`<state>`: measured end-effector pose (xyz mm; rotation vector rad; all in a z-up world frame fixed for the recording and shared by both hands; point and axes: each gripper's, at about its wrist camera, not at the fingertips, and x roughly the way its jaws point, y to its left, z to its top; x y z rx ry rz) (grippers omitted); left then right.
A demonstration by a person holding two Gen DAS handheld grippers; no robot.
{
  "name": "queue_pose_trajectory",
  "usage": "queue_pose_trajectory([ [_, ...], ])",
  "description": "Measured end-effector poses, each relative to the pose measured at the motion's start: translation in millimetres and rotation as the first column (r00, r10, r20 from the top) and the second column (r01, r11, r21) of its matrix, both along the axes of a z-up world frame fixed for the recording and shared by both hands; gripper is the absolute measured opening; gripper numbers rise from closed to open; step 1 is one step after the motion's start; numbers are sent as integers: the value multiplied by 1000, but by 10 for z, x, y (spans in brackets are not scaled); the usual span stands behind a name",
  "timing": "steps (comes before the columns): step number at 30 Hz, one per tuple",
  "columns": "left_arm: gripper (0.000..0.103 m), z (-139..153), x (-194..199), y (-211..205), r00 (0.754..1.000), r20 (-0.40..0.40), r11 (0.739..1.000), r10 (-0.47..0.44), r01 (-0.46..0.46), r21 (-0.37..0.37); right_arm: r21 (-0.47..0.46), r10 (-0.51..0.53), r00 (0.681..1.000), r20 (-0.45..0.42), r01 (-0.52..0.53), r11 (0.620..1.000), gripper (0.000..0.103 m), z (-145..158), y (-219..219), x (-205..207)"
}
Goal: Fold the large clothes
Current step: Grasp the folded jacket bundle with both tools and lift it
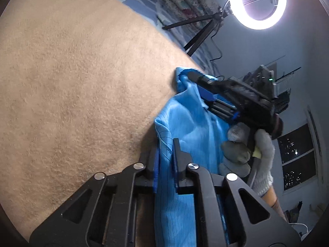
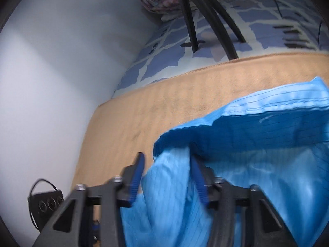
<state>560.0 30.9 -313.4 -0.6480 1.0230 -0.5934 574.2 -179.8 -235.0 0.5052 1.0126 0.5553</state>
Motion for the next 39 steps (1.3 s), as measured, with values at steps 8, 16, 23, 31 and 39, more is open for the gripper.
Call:
queue_pose_trajectory([
  [8,4,108,-210,91,992,81,995,93,-96,40,-100,-131,988,80,139,985,0,42,-171,-65],
  [16,48,263,-222,102,978,136,978,157,-173,118,0,45,997,61,-46,999,33,509,-379,-324],
  [23,68,486,259,29,995,72,995,73,-77,63,-137,-23,991,130,41,990,52,657,-1379,-548],
  [31,69,197,588,-494,997,-68,990,-20,29,141,16,-109,994,-21,109,994,55,-31,-1786,-359],
  [39,20,80,682,-808,998,-55,970,-25,38,239,-157,-27,999,19,29,987,11,-98,-1228,-293],
])
